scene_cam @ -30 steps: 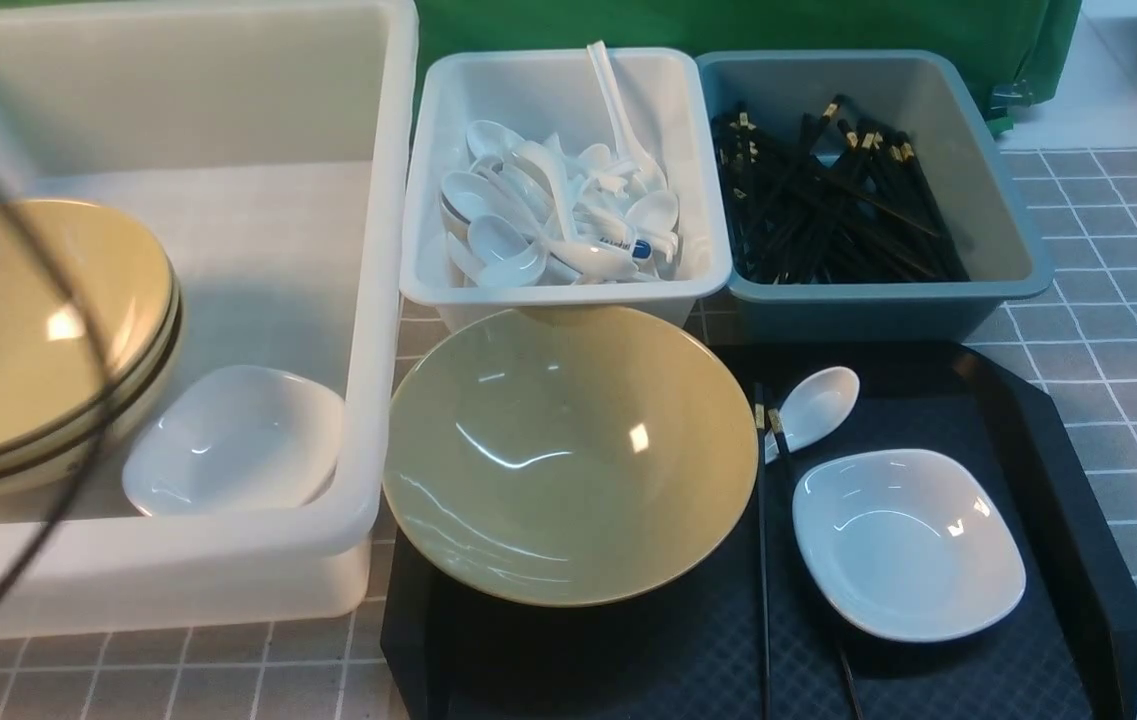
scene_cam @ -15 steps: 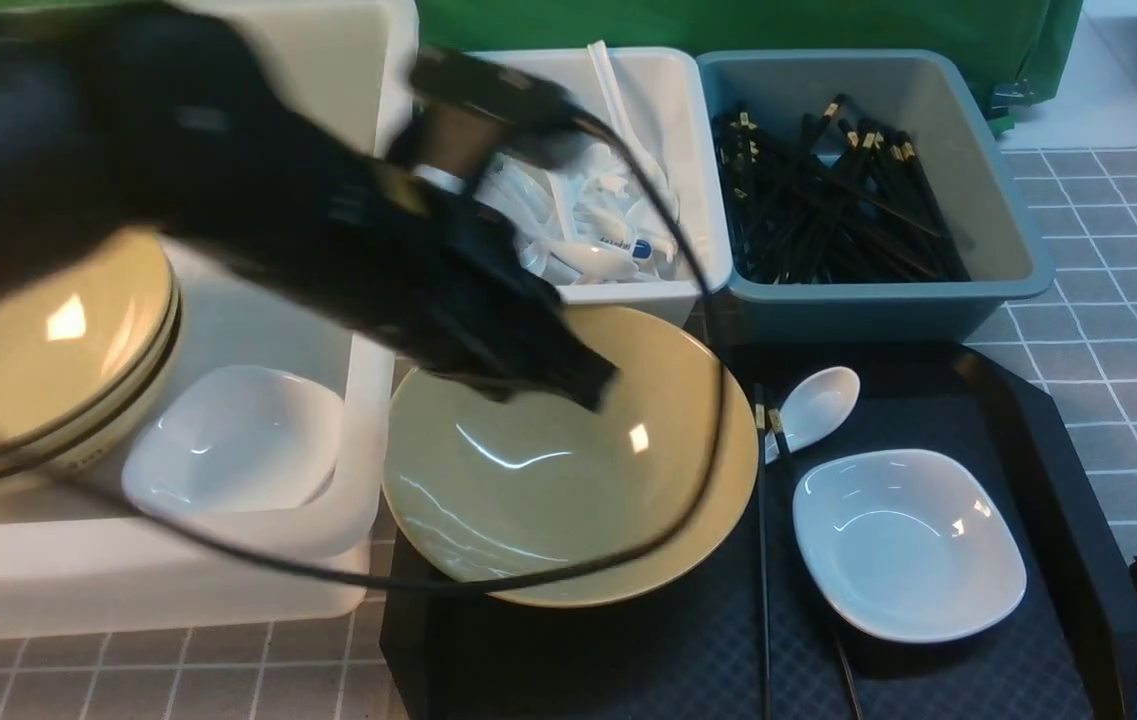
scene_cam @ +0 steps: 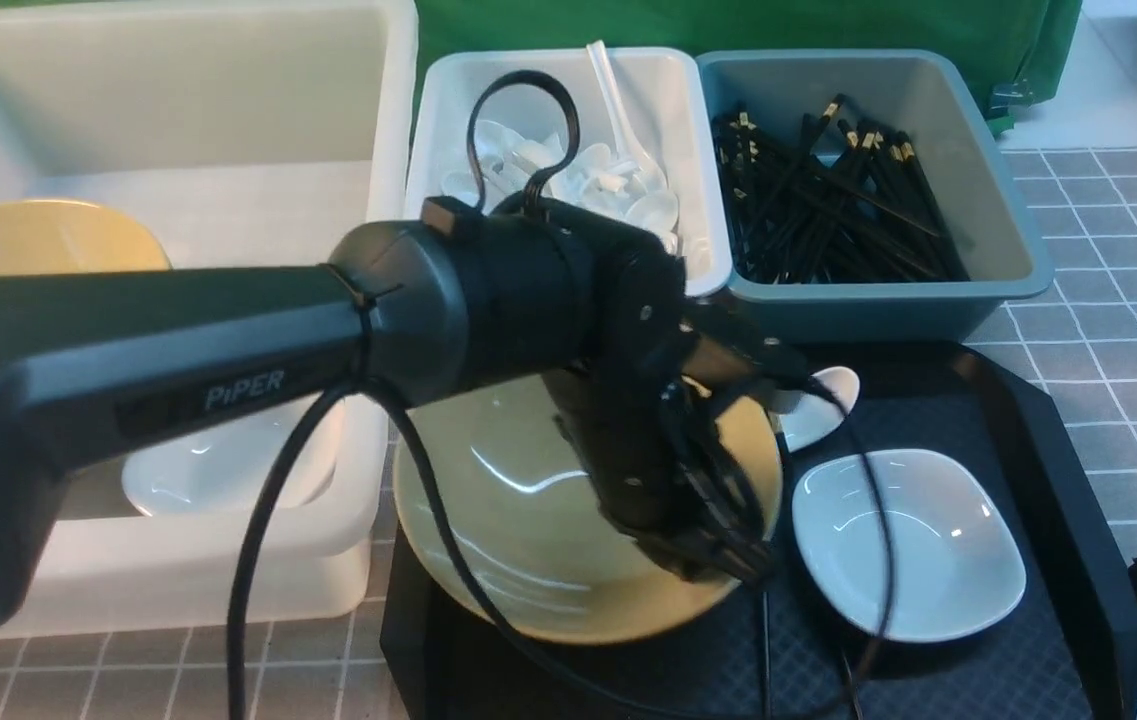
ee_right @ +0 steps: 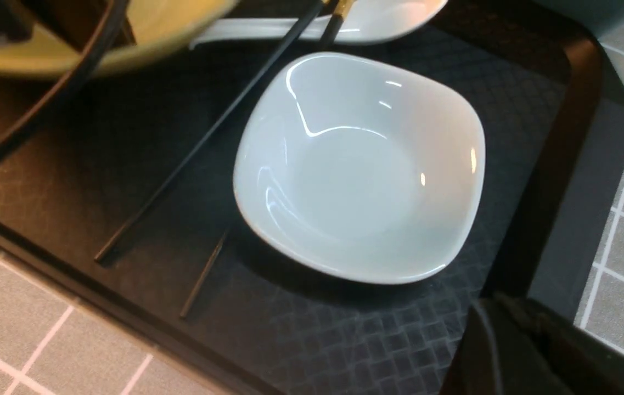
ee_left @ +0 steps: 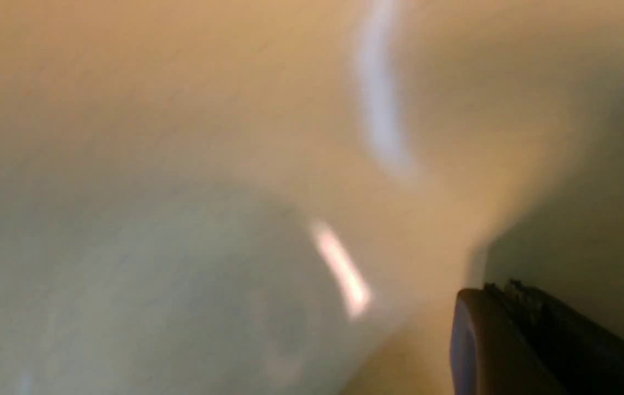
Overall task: On grey table put chopsticks spoon bowls plates into blue grey white boxes.
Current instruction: 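Grasp the large bowl on the tray by its rim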
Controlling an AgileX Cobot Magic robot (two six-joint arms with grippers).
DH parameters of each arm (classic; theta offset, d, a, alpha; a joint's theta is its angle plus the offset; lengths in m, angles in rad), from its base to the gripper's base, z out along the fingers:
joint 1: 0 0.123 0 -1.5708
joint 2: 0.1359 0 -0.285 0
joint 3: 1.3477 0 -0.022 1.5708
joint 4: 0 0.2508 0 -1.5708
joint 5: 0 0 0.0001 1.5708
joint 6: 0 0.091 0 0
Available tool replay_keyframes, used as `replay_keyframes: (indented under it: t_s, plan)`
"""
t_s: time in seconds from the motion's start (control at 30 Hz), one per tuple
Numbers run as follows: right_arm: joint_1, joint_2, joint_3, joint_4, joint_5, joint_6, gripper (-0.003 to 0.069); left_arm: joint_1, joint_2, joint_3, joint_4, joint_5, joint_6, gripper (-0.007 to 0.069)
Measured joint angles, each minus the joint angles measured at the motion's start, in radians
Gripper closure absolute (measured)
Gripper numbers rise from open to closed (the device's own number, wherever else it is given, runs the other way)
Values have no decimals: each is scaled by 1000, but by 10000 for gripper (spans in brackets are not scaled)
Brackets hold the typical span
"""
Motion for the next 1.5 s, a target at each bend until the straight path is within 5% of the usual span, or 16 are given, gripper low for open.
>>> replay_keyframes:
  t_s: [0.17, 0.37, 0.47, 0.67, 0.87, 1.17, 1.23, 1.3, 1.5]
  plan:
    - [0, 0, 0, 0, -7, 0, 622, 1, -32, -68, -141, 66, 85, 632]
    - [0, 0, 0, 1, -19, 0, 620, 83, -56, -126, 40, 148, 6, 570]
    - [0, 0, 0, 5, -19, 0, 619, 150, -56, -129, 212, 157, -80, 431]
    - [0, 0, 0, 14, -26, 0, 617, 214, -56, -129, 330, 78, -161, 181]
    - [0, 0, 0, 20, -29, 1, 615, 219, -36, -129, 333, 30, -142, 116]
    - [0, 0, 0, 25, -29, 1, 615, 220, 68, -132, 323, 80, -119, 167]
    - [0, 0, 0, 26, -31, 1, 615, 220, 80, -132, 306, 101, -96, 237]
    - [0, 0, 0, 26, -36, 1, 615, 220, 81, -134, 292, 115, -68, 387]
    - [0, 0, 0, 26, -37, 1, 614, 221, 29, -144, 227, 149, -39, 517]
